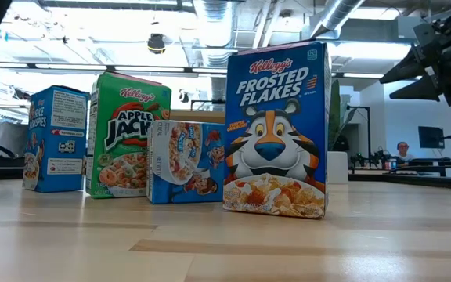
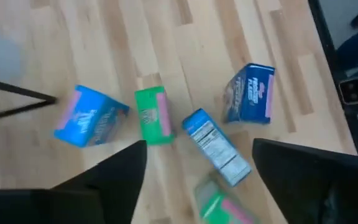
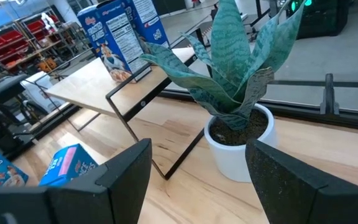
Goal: Stack cereal on shelf
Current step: Put the blue cereal box on the shelf aligned with the other blue cereal boxes
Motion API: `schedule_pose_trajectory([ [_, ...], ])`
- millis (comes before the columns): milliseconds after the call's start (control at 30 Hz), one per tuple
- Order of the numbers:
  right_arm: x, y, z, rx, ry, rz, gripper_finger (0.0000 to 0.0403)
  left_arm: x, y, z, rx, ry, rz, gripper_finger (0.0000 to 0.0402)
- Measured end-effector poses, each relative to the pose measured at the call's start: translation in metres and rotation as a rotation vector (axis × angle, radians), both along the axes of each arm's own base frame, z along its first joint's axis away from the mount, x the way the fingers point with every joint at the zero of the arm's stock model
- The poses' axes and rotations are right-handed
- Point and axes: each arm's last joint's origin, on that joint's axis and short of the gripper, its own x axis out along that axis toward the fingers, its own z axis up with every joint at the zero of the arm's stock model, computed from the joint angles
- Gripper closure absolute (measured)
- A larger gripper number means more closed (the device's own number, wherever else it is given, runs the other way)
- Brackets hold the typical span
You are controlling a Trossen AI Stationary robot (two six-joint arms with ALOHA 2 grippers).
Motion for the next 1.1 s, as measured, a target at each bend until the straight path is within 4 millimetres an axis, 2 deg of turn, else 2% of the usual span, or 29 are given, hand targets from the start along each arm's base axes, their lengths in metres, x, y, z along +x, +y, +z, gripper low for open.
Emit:
schedule_pose_trajectory([
  [200, 0.001, 0.001, 0.0, 0.012, -0.004, 0.037, 0.0117, 0.035, -0.022, -0.055, -0.232, 0.18, -0.049, 0.01],
  [300, 0.001, 0.001, 0.0, 0.014, -0.005, 0.041, 0.0117, 0.046, -0.033, -0.075, -0.304, 0.233, -0.1, 0.01],
  [400, 0.001, 0.001, 0.0, 0.013, -0.007, 0.041, 0.0117, 0.045, -0.033, -0.073, -0.294, 0.217, -0.131, 0.0099],
  [500, 0.001, 0.001, 0.0, 0.014, -0.007, 0.043, 0.0117, 0.035, -0.034, -0.067, -0.16, 0.233, -0.095, 0.0099],
  [600, 0.001, 0.001, 0.0, 0.015, -0.006, 0.052, 0.0117, 0.026, -0.05, -0.062, -0.073, 0.232, -0.069, 0.01],
  [733, 0.001, 0.001, 0.001, 0.016, -0.008, 0.052, 0.0117, 0.023, -0.076, -0.057, -0.103, 0.187, 0.011, 0.01],
  [900, 0.001, 0.001, 0.001, 0.019, -0.01, 0.063, 0.0117, 0.031, -0.081, -0.054, -0.094, 0.079, 0.096, 0.01],
  [1100, 0.002, 0.002, 0.001, 0.02, -0.01, 0.065, 0.0117, 0.039, -0.086, -0.082, -0.129, 0.031, 0.022, 0.01],
])
